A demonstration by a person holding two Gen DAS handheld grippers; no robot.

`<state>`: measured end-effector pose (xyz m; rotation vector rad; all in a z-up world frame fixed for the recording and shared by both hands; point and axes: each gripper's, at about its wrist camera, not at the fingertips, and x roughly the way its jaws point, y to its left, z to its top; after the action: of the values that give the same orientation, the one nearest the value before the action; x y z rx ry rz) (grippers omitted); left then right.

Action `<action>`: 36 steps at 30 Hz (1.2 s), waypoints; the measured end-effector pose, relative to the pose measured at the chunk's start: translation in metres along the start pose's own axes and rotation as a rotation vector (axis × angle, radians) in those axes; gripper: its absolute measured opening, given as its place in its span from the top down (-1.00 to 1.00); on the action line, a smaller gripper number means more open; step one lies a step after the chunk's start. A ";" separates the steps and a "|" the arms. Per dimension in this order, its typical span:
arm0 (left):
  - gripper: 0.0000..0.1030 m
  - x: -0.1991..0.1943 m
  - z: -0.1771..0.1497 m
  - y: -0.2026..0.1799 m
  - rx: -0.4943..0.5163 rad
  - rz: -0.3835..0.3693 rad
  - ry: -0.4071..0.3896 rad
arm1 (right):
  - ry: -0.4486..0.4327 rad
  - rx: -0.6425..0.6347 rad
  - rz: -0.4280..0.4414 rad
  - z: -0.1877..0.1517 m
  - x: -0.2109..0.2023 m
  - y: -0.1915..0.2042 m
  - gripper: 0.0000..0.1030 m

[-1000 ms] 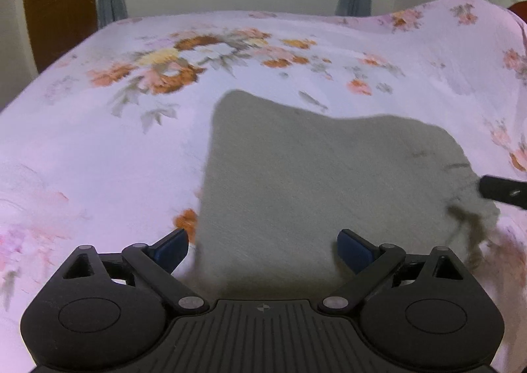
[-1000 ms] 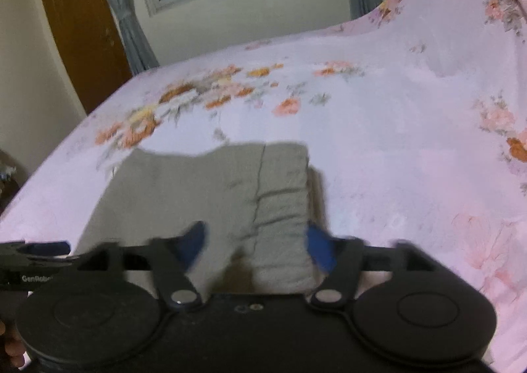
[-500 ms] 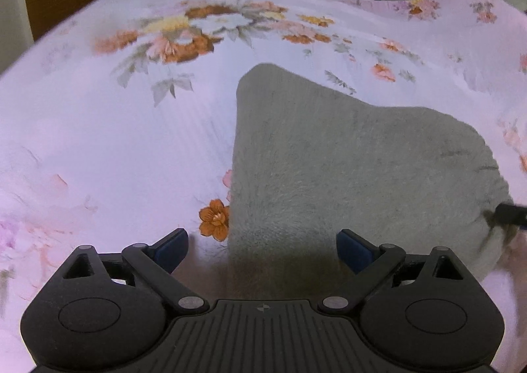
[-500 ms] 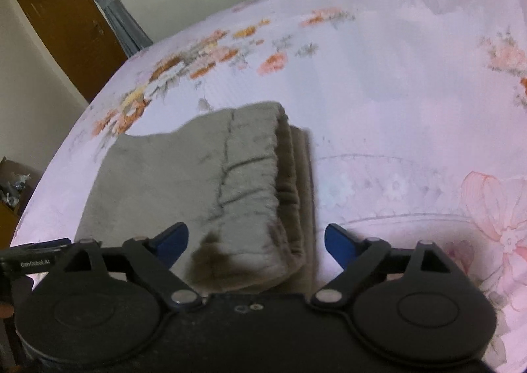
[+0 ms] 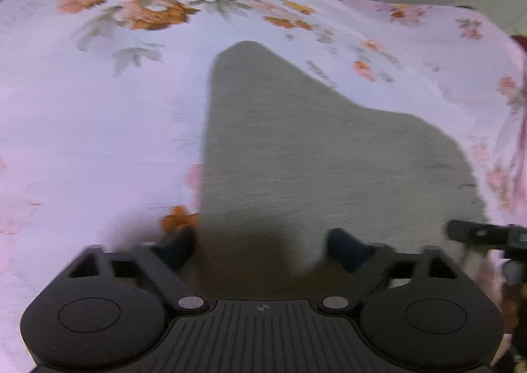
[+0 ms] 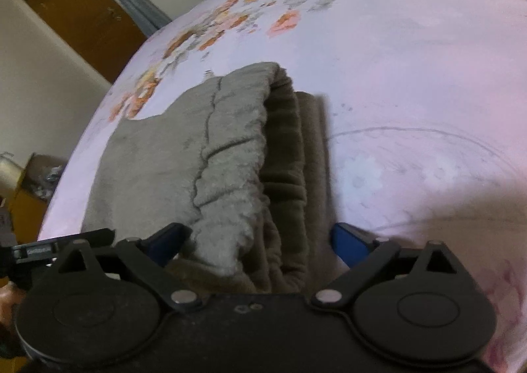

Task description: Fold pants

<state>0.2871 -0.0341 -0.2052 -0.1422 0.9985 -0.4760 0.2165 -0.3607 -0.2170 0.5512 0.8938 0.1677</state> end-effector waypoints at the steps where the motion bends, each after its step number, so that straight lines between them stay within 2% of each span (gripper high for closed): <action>1: -0.53 0.001 0.001 -0.001 -0.015 -0.008 0.002 | 0.000 0.010 0.020 0.001 0.001 -0.002 -0.63; 3: -0.38 0.002 0.003 -0.003 -0.027 -0.026 0.002 | 0.011 0.047 0.081 0.004 0.001 -0.008 -0.37; 5: -0.10 -0.003 0.003 -0.003 -0.036 -0.042 -0.005 | 0.019 0.058 0.137 0.007 -0.004 -0.012 -0.15; 6: -0.04 -0.005 0.004 -0.001 -0.041 -0.056 -0.006 | 0.024 0.065 0.171 0.009 -0.007 -0.017 -0.07; 8: 0.00 -0.005 0.006 0.007 -0.067 -0.088 0.001 | 0.049 0.089 0.233 0.012 -0.005 -0.028 -0.07; 14: -0.03 0.018 0.010 0.016 -0.115 -0.138 0.028 | 0.080 0.116 0.301 0.016 0.028 -0.031 -0.16; 19: -0.03 0.023 0.009 0.007 -0.115 -0.104 0.001 | 0.025 0.110 0.267 0.014 0.035 -0.023 -0.03; 20: 0.02 0.021 0.008 0.004 -0.108 -0.088 -0.008 | 0.017 0.105 0.247 0.012 0.032 -0.019 -0.02; 21: 0.07 0.017 0.007 -0.001 -0.096 -0.068 -0.024 | 0.011 0.104 0.227 0.011 0.029 -0.014 0.00; 22: 0.21 0.013 0.007 -0.004 -0.089 -0.056 -0.038 | 0.000 0.102 0.213 0.009 0.025 -0.008 0.01; 26: 0.37 -0.009 0.010 -0.011 -0.076 -0.049 -0.098 | -0.064 0.119 0.278 0.004 0.004 0.009 0.06; 30: 0.44 -0.038 0.020 -0.033 0.004 -0.045 -0.167 | -0.104 0.111 0.333 0.011 -0.014 0.027 0.08; 36: 0.46 -0.075 0.045 -0.045 0.030 -0.049 -0.262 | -0.169 0.071 0.392 0.035 -0.040 0.053 0.08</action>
<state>0.2765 -0.0450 -0.1079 -0.1970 0.7324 -0.5033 0.2238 -0.3441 -0.1444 0.7922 0.6221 0.4397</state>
